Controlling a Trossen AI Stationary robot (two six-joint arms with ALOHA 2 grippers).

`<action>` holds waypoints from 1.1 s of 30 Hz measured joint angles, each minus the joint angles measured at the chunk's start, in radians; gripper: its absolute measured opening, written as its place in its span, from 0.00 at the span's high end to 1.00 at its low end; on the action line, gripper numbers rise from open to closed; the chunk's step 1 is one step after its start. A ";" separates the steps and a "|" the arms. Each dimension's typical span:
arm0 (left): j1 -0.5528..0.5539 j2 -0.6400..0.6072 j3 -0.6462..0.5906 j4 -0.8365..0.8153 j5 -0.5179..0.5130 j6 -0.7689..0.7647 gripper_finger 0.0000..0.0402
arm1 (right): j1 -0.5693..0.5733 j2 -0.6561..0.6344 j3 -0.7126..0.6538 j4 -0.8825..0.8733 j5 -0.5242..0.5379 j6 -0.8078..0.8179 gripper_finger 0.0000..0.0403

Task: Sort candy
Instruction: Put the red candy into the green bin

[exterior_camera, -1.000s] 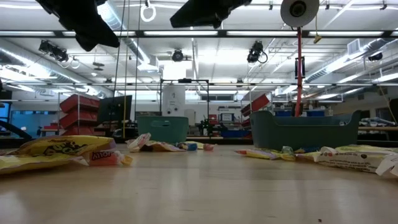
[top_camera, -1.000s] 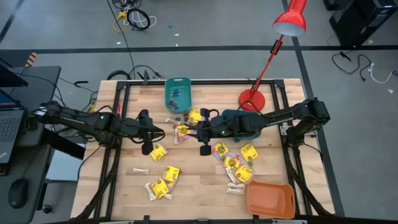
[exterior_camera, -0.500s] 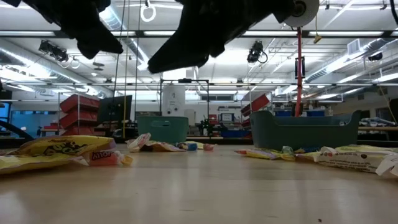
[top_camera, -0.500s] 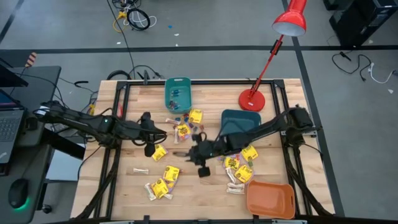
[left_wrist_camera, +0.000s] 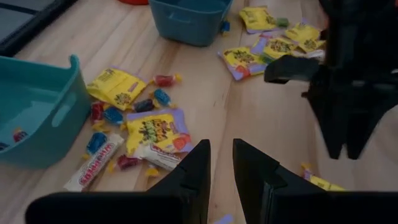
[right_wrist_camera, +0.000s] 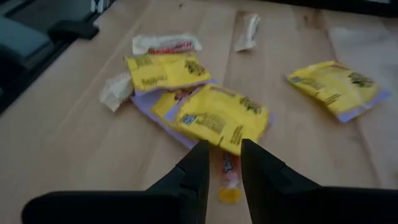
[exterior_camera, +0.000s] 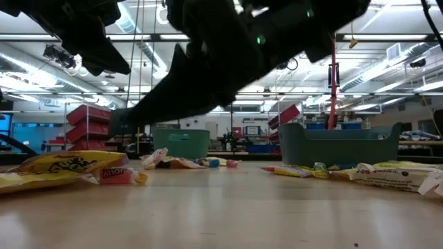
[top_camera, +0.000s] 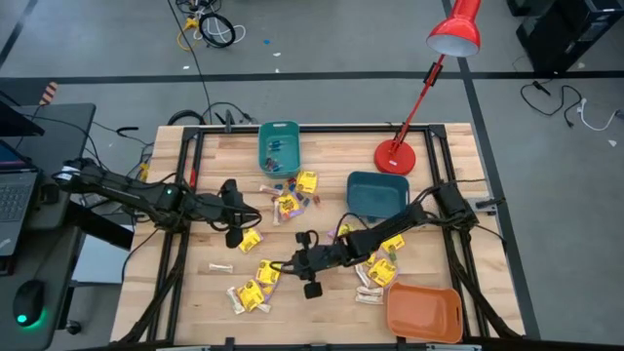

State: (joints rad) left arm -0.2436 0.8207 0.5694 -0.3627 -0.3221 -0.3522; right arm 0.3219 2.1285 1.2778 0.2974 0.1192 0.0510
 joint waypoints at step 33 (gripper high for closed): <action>0.000 0.000 0.000 0.005 0.054 0.003 0.83 | 0.024 0.046 0.000 -0.048 0.130 0.096 0.65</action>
State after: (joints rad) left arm -0.2436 0.8207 0.5694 -0.3575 -0.2684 -0.3495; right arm 0.3459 2.1750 1.2774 0.2492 0.2497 0.1471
